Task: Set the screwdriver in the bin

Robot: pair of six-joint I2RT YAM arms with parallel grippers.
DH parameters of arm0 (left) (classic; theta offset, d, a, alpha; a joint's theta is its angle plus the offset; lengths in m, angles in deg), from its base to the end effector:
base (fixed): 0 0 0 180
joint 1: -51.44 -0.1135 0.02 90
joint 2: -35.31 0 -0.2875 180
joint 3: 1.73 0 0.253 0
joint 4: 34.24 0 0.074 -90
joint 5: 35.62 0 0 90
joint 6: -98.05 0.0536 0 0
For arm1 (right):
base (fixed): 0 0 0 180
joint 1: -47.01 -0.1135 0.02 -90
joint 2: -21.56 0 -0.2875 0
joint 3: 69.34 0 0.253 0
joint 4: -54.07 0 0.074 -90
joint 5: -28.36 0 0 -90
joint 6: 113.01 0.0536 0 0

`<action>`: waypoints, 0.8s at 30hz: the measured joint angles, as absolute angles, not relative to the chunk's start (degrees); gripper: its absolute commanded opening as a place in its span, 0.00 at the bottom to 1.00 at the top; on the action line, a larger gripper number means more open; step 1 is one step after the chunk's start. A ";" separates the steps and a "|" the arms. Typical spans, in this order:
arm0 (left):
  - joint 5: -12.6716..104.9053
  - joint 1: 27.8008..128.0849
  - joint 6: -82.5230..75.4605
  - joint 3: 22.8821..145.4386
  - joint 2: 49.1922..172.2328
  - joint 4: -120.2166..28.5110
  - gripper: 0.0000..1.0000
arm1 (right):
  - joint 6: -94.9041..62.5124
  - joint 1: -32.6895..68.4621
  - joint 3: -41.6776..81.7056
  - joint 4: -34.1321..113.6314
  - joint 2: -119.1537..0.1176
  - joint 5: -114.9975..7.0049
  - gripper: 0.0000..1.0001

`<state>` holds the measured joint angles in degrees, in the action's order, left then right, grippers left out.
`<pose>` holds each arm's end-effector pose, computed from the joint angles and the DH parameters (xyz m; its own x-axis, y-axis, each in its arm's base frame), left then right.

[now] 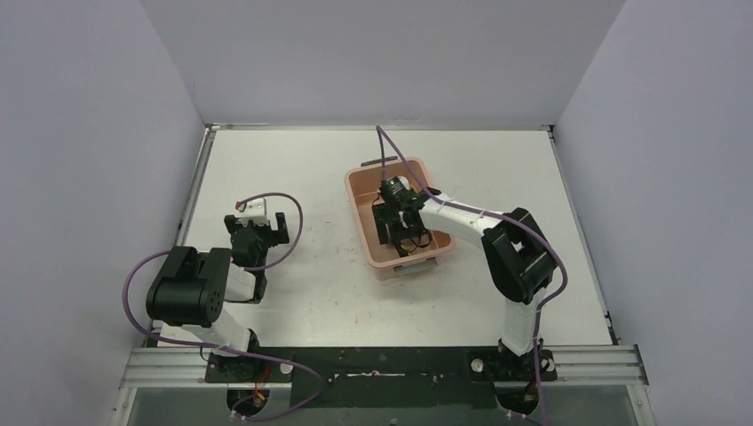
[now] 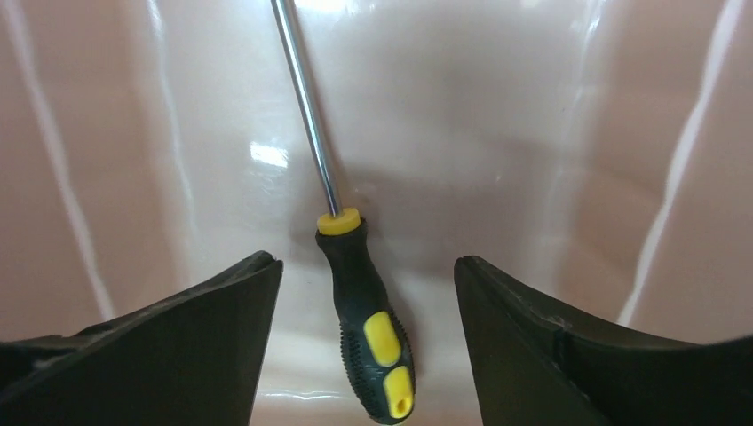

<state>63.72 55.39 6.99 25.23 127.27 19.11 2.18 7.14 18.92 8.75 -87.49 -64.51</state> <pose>0.2610 -0.0093 0.1459 -0.1997 -0.0045 -0.9798 -0.0943 0.9954 0.0146 0.3103 0.2556 0.1788 -0.9009 -0.1986 -0.3860 -0.2666 0.9549 0.1309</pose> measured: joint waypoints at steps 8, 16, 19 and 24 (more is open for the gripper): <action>63.72 55.39 6.99 25.25 127.27 19.11 0.97 | 0.28 6.79 26.22 5.54 -81.22 -65.17 1.00; 63.72 55.39 6.99 25.25 127.27 19.11 0.97 | -3.09 8.21 29.52 6.43 -66.38 -69.23 1.00; 63.72 55.41 6.99 25.25 127.27 19.11 0.97 | -3.13 13.91 23.91 10.83 -59.76 -69.95 1.00; 63.70 55.39 6.99 25.25 127.27 19.11 0.97 | -3.83 30.46 7.56 20.16 -49.51 -71.51 1.00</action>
<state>63.70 55.39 6.99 25.25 127.27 19.11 -3.83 30.46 7.56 20.16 -49.51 -71.51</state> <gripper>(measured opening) 0.971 0.999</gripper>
